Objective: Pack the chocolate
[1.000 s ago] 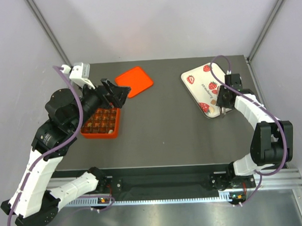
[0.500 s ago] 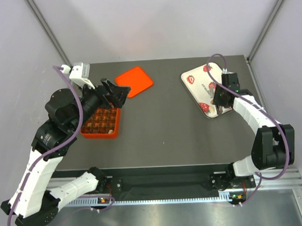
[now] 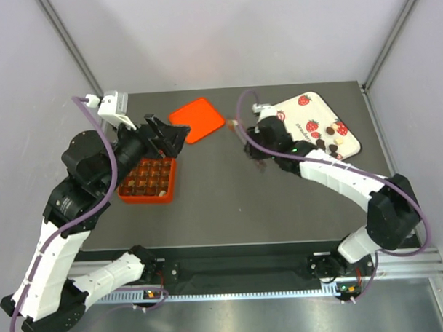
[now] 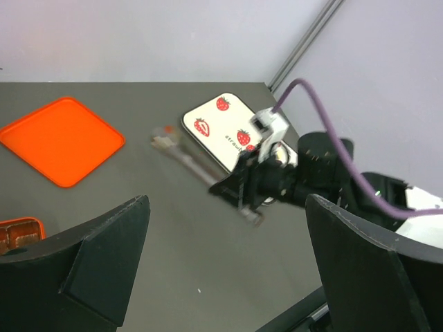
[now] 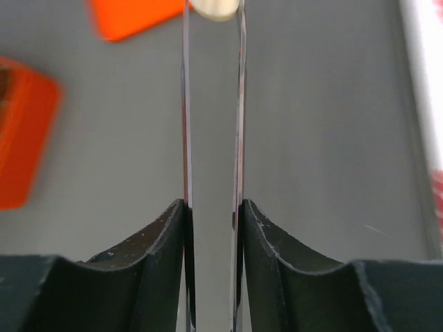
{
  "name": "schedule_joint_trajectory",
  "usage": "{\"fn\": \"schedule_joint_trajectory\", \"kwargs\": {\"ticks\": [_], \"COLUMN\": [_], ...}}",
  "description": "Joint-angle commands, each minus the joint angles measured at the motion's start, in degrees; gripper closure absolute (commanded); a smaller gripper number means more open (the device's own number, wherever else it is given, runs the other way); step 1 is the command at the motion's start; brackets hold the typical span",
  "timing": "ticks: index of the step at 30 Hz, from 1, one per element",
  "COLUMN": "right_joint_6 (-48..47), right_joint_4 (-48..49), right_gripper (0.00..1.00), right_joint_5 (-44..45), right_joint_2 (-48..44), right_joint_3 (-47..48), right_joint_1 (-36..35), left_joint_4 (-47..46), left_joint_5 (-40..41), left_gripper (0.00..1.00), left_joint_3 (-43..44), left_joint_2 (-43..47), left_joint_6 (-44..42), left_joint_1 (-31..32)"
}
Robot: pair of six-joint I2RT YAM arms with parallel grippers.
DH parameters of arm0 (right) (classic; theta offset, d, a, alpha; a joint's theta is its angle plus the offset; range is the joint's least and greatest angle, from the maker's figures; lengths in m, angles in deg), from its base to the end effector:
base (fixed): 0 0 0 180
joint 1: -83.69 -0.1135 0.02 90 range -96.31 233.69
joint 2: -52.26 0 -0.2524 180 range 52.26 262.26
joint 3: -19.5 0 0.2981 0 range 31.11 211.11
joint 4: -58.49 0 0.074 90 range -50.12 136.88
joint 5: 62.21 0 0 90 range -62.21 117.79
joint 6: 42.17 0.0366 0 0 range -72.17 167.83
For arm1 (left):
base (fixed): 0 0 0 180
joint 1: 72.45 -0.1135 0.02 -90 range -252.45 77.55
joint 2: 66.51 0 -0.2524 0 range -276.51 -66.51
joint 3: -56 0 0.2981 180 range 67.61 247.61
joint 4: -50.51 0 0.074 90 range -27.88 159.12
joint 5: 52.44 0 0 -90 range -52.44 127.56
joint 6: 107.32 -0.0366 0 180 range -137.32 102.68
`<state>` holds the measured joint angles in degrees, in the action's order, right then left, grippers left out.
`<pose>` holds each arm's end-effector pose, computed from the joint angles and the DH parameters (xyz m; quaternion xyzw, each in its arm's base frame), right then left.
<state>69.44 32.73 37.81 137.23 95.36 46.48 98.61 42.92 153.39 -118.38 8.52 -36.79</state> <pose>0.3085 0.2262 0.2548 -0.0798 0.8804 0.1589 0.4396 0.1510 -0.1041 0.5198 0.0296 0.7222 -0.3239 0.6105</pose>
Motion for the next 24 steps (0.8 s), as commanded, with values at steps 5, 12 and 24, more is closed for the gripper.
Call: {"fn": "schedule_joint_trajectory", "kwargs": {"ticks": [5, 12, 24], "right_joint_6": [-0.15, -3.06, -4.73], "right_joint_4": [13.71, 14.77, 11.60], "right_gripper": [0.65, 0.65, 0.64], "right_joint_5": [-0.62, -2.89, -4.57], "right_joint_2": [10.72, 19.17, 29.11], "right_joint_3": [11.15, 20.21, 29.09], "right_joint_1": [-15.33, -24.39, -30.46], "left_joint_4": [-1.33, -1.07, -1.25], "left_joint_5": [-1.94, -1.15, -0.71], "left_gripper": [0.02, 0.02, 0.01], "left_joint_3": [4.75, 5.37, 3.96], "left_joint_2": [2.04, 3.45, 4.68], "left_joint_6": [1.93, 1.66, 1.40], "left_joint_1": [-0.15, -0.15, -0.15]}}
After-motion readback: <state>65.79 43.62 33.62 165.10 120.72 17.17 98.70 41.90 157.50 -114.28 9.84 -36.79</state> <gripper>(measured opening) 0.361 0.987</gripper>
